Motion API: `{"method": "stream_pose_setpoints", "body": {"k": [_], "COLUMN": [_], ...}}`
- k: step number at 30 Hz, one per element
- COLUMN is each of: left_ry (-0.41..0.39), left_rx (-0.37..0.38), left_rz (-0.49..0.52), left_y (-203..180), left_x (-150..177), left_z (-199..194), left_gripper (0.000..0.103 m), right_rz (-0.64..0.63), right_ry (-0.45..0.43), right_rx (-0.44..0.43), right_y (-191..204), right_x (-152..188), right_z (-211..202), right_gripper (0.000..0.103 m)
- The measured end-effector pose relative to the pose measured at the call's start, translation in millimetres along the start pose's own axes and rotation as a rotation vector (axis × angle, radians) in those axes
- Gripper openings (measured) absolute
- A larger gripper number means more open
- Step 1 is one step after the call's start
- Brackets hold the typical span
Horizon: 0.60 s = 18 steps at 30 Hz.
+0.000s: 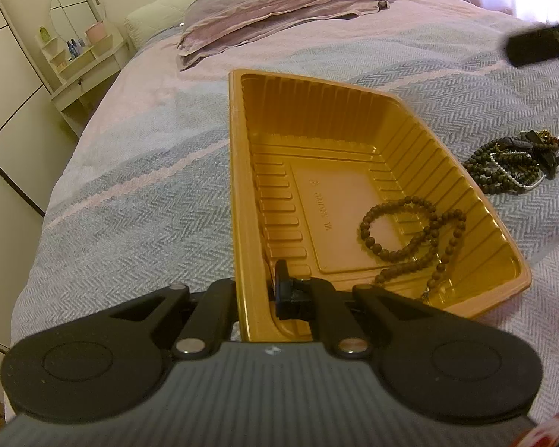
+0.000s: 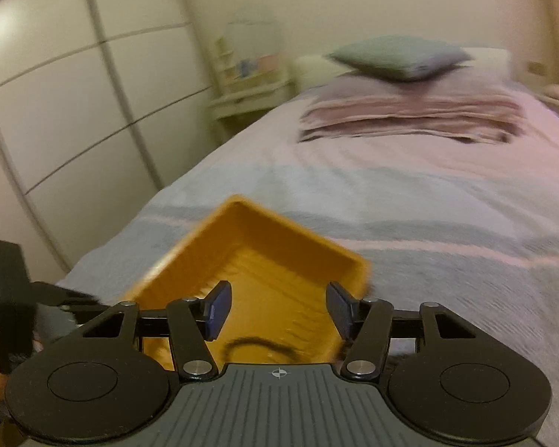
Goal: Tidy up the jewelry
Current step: 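Lift the bead strand with the right tool and release it into the tray, then grasp a black bracelet from the pile with the right tool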
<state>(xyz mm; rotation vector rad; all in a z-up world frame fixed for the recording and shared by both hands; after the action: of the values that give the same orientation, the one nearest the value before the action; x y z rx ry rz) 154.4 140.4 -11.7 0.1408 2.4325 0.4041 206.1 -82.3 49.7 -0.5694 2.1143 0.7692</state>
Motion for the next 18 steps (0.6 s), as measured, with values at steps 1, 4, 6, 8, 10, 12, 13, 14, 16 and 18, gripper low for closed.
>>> {"method": "stream_pose_setpoints", "body": {"k": [1,4,6,8,10,12,13,14,16,18], "left_ry": [0.000,-0.001,-0.001,0.000,0.001,0.001,0.001,0.001,0.001,0.001], "left_rx": [0.000,-0.001,-0.001,-0.002,-0.003,-0.003,-0.004,-0.004,-0.006,-0.008], "left_rz": [0.000,0.001,0.001,0.000,-0.002,-0.002,-0.001,-0.001,0.000,0.000], "left_y": [-0.2,0.0,-0.2,-0.5,-0.5,-0.7,-1.0,-0.9,-1.1,-1.5], "left_x": [-0.1,-0.2,-0.4,-0.4,-0.6,-0.8,-0.9,-0.9,-0.9,-1.1], "left_z": [-0.3,0.0,0.0,-0.3,-0.6,-0.8,-1.0,-0.9,-1.4,-1.5], "left_gripper": [0.004,0.004,0.004,0.004,0.004,0.004,0.004,0.004,0.004,0.004], "right_rz": [0.018,0.071,0.122,0.161,0.187,0.195,0.204,0.213,0.227,0.230], "right_ry": [-0.009,-0.034,-0.030,-0.027,-0.014,-0.001,0.008,0.014,0.028,0.038], "right_rx": [0.031,0.166,0.244,0.317,0.373,0.428,0.453,0.468,0.486,0.499], "right_y": [-12.1,-54.1,-83.7,-107.9,-127.5,-141.6,-149.8,-156.9,-165.5,-173.3], "right_x": [6.2,26.9,42.3,58.3,73.9,86.9,93.3,100.7,111.0,118.9], "right_z": [-7.4,-30.7,-45.4,-58.7,-69.7,-77.8,-81.9,-84.9,-89.1,-90.2], "right_gripper": [0.056,0.056,0.056,0.056,0.056,0.056,0.056,0.056,0.056,0.056]}}
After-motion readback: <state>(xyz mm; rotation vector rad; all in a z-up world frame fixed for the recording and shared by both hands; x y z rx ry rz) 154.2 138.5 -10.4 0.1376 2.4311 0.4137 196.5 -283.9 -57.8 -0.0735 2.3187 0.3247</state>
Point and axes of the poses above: each gripper's, at about its wrist camera, not at the fingertips, and z roughly the way its jaws point, y to its left, x to its underside, the point moved 6 cm from there along z, roughly the way its jaws point, and after that the axes turned 2 degrees about -x, right-handed, at the moved point
